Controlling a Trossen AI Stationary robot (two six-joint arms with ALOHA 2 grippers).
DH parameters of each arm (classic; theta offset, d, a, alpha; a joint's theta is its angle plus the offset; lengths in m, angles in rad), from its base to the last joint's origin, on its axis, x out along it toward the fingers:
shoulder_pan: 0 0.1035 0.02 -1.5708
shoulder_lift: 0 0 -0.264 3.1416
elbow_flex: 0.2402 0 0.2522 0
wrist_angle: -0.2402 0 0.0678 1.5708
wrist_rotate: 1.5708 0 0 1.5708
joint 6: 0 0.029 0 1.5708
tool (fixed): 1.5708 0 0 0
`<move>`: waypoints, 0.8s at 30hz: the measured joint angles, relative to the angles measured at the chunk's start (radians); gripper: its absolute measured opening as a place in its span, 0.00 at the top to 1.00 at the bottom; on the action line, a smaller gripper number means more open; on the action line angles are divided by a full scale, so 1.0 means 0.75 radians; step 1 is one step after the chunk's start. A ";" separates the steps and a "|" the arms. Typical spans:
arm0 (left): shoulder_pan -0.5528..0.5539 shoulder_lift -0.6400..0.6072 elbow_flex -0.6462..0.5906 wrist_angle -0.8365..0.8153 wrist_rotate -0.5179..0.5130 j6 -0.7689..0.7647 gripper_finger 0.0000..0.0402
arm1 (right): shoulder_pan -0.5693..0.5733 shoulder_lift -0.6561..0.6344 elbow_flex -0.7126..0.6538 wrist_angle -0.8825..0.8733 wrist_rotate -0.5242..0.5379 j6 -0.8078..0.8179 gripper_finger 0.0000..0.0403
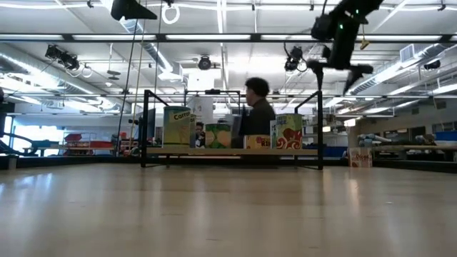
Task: Pick and place cans onto a shelf
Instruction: Put the red can on the shelf
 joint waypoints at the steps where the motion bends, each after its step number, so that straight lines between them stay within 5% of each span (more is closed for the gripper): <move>1: 0.021 0.003 0.000 -0.001 0.009 0.001 0.06 | -0.016 0.002 -0.042 0.009 0.000 0.073 0.13; 8: 0.126 -0.008 0.000 -0.089 0.072 0.071 0.06 | -0.070 0.006 -0.276 0.108 0.065 0.396 0.13; 24: 0.283 0.014 0.000 0.100 0.067 0.212 0.06 | -0.001 0.251 -0.293 0.009 0.224 1.241 0.13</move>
